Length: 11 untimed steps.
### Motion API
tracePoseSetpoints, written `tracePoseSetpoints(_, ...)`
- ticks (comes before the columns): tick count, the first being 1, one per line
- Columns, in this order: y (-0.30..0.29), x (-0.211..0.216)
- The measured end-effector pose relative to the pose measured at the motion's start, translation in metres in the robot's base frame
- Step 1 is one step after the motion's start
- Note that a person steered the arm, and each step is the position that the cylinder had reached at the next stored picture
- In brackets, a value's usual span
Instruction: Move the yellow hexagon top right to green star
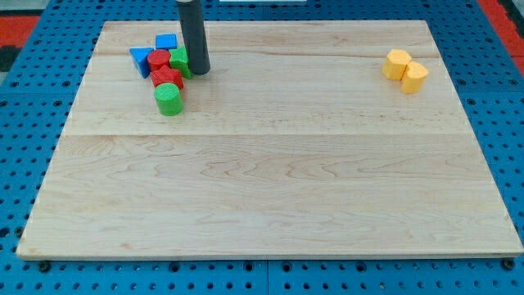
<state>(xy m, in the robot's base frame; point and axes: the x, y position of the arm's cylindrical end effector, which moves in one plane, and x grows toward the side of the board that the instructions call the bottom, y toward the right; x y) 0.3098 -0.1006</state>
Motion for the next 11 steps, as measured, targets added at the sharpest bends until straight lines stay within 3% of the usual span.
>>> tracePoseSetpoints(3, 0.024, -0.006)
tracePoseSetpoints(5, 0.153, 0.033)
tracePoseSetpoints(6, 0.163, 0.035)
tracePoseSetpoints(7, 0.164, 0.114)
tracePoseSetpoints(8, 0.223, 0.195)
tracePoseSetpoints(9, 0.33, 0.249)
tracePoseSetpoints(10, 0.387, 0.262)
tracePoseSetpoints(11, 0.387, 0.262)
